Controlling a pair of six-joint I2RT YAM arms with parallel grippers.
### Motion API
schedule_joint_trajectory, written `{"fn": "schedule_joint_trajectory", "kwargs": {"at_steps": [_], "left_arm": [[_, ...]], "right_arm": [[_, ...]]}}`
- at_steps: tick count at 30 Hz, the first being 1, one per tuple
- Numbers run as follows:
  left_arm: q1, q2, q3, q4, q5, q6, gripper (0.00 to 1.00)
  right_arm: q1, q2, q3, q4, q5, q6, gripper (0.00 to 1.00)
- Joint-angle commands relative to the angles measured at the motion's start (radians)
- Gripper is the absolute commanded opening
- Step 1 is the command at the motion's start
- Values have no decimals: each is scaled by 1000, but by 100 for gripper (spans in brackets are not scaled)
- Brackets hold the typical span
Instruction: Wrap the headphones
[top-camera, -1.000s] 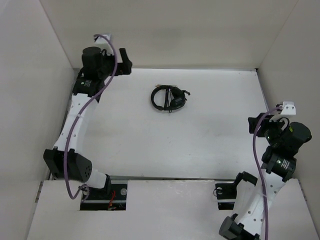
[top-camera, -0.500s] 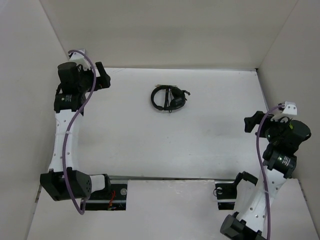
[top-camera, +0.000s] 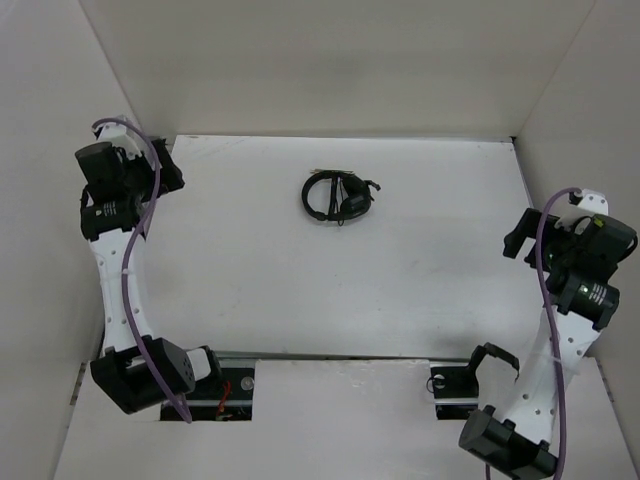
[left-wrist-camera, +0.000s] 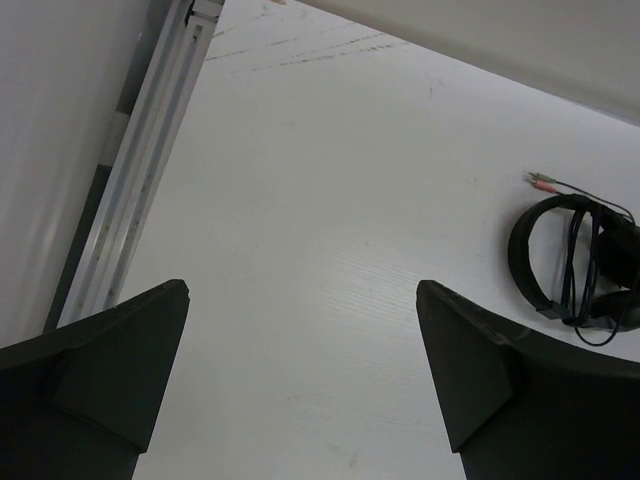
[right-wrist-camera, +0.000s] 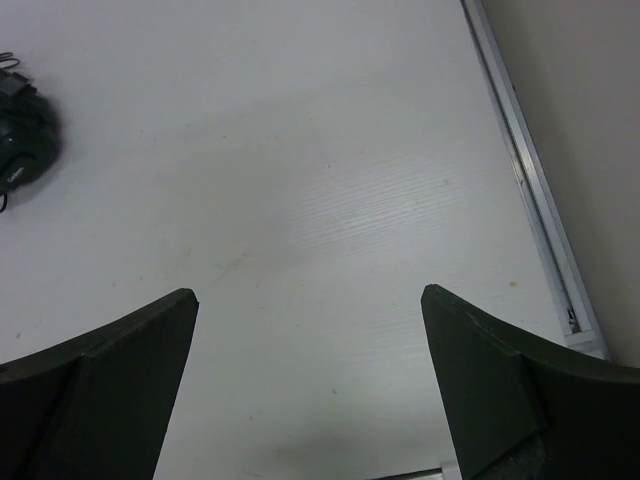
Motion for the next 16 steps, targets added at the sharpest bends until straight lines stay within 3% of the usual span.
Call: {"fn": "schedule_joint_trajectory", "kwargs": {"at_steps": [1,6,16], "left_arm": [[25,-49,-29,6,23,31,100],[33,-50,-51,6,18,33,100],[31,-41,-51,15,11,25,100]], "right_arm": [[30,-26,23,1,69,-14,100],[99,-17,-16,29,74,3,100],[119,14,-25,89,98,-46,100]]}}
